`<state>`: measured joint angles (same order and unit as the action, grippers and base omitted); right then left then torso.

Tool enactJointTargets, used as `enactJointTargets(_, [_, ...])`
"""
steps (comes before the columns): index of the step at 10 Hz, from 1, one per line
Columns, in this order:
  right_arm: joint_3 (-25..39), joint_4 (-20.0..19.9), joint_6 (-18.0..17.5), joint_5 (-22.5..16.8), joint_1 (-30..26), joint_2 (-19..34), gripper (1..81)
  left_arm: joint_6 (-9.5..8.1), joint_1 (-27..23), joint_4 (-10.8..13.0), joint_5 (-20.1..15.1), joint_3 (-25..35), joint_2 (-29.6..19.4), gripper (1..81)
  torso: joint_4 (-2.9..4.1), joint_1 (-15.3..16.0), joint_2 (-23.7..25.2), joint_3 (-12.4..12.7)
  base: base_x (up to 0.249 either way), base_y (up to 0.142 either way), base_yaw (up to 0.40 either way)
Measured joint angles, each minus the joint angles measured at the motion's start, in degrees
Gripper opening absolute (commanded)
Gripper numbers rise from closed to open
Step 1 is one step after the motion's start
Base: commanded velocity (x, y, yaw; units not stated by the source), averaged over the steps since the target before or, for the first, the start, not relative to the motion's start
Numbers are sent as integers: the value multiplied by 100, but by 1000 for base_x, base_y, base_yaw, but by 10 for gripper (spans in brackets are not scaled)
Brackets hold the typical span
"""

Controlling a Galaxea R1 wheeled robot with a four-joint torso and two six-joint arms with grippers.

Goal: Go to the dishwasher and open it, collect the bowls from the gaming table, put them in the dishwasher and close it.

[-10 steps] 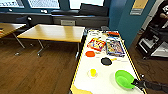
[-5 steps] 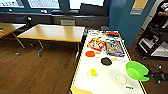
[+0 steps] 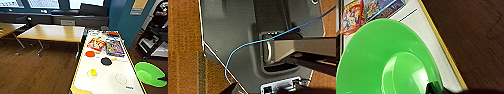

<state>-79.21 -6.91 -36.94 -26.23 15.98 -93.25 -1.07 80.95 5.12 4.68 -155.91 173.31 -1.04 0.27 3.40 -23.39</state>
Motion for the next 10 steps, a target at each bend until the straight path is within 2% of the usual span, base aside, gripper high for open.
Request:
enactJointTargets(3, [1006, 334, -5, -190, 354, 544, 10, 9, 1, 2, 0, 1, 1, 811, 0, -2, 0, 0, 0, 0, 0])
enactJointTargets(6, [1169, 694, -7, 0, 1558, 560, 10, 22, 0, 2, 2, 1, 1, 811, 0, -2, 0, 0, 0, 0, 0])
enactJointTargets(7, [1221, 820, -13, 138, 2031, 557, 10, 22, 0, 2, 0, 1, 1, 811, 0, -2, 0, 0, 0, 0, 0])
enactJointTargets(10, [1301, 1234, -13, 890, 3473, 524, 10, 26, -2, 5, 2, 1, 6, 811, 0, -2, 0, 0, 0, 0, 0])
